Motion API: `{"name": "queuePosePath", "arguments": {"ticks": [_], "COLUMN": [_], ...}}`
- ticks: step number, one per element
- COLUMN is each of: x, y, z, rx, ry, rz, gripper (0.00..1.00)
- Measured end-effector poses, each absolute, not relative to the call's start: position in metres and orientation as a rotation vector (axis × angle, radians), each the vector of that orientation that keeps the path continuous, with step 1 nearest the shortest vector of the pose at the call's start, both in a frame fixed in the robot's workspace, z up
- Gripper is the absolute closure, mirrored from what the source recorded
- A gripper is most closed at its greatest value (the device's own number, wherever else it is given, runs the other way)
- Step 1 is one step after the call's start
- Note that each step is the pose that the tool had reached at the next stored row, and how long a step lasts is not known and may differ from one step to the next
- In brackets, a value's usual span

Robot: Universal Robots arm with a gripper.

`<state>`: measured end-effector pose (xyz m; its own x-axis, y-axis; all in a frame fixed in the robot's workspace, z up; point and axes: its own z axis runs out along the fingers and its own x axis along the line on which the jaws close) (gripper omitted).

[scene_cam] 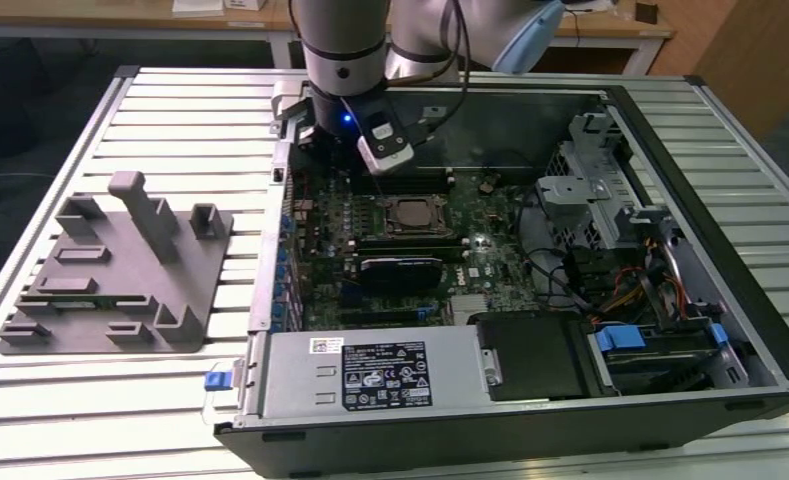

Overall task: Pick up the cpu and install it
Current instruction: 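Install the first cpu locking lever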

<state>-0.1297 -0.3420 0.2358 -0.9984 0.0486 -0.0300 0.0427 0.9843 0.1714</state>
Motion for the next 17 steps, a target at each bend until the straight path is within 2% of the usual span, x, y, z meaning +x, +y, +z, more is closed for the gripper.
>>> {"name": "queuePosePath", "arguments": {"ticks": [5, 17], "x": [-0.1299, -0.1299], "y": [-0.342, -0.3419], "z": [0.236, 0.241], "rx": [0.073, 0.073], "ry": [3.087, 3.084], "rz": [0.359, 0.388], "gripper": [0.89, 0.89]}}
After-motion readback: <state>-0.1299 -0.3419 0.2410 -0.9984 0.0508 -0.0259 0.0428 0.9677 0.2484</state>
